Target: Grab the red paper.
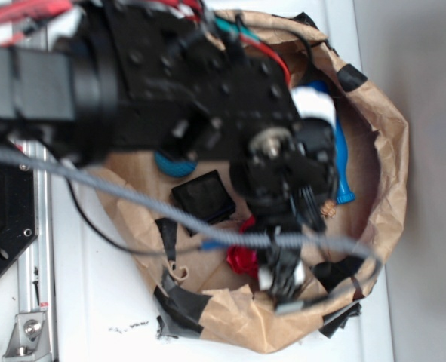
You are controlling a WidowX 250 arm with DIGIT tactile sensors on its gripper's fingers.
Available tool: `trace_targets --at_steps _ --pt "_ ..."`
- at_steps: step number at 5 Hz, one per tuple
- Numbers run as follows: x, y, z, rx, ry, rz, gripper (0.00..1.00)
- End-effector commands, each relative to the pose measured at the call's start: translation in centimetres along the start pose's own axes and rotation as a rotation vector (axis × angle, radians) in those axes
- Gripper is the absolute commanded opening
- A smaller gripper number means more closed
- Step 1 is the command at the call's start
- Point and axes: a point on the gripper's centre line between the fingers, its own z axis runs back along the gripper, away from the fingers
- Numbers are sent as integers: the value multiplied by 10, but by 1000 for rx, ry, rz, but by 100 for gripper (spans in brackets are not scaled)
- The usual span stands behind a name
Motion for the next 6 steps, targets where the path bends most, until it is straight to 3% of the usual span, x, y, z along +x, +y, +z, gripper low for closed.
trace_targets --at_steps 1,2,3,6 --pt "-28 -21 -31 3 161 -418 100" --pt "-33 -15 -52 21 173 -447 100" --pt "-35 -9 -73 166 62 -523 0" --pt "-7 2 -11 211 -80 -325 0"
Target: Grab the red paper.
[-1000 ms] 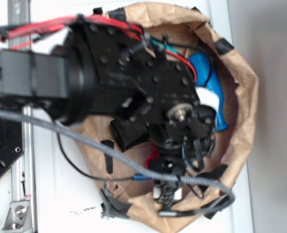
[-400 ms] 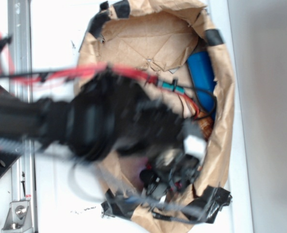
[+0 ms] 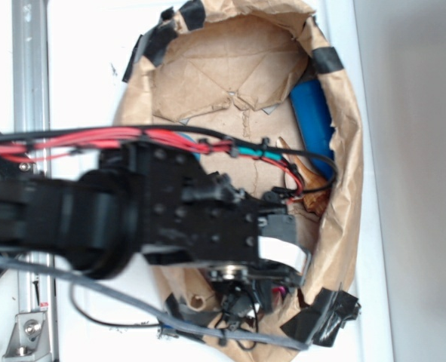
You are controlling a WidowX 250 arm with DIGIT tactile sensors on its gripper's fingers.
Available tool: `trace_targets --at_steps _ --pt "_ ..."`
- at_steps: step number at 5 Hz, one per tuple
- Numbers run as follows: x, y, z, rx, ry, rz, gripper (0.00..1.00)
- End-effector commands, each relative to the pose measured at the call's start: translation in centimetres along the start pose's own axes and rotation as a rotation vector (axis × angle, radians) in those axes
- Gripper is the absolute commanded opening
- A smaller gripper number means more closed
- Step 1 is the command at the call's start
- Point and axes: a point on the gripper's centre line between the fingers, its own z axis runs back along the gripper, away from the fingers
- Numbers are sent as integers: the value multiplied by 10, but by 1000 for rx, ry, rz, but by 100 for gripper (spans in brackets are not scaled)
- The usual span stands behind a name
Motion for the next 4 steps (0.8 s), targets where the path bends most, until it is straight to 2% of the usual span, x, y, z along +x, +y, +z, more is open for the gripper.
trace_targets --at_steps 1,2,3,4 --pt "5 45 78 26 -59 323 0" --pt "1 67 117 54 -83 460 0" --pt "-4 77 143 107 -87 538 0" --pt "-7 72 174 166 23 699 0"
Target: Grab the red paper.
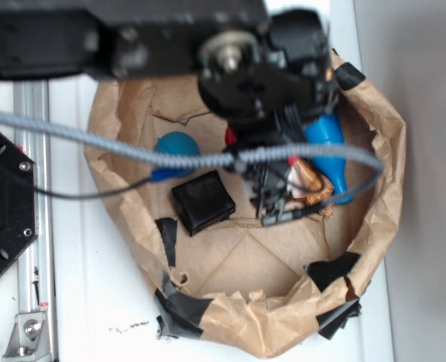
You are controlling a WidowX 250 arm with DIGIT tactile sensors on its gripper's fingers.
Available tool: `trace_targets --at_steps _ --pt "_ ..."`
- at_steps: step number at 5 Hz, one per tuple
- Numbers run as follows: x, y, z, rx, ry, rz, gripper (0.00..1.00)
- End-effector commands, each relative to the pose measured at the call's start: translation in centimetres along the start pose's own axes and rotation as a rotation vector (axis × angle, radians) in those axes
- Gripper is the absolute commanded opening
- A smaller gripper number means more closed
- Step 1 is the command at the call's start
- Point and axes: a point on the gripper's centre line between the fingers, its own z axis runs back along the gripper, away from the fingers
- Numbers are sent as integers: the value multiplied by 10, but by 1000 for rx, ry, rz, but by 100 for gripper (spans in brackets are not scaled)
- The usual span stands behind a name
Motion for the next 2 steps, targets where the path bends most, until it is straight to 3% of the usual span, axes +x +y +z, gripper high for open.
trace_targets --at_steps 1,2 --pt "-7 -2 61 145 -17 132 0" --pt "-8 3 56 163 -24 80 0"
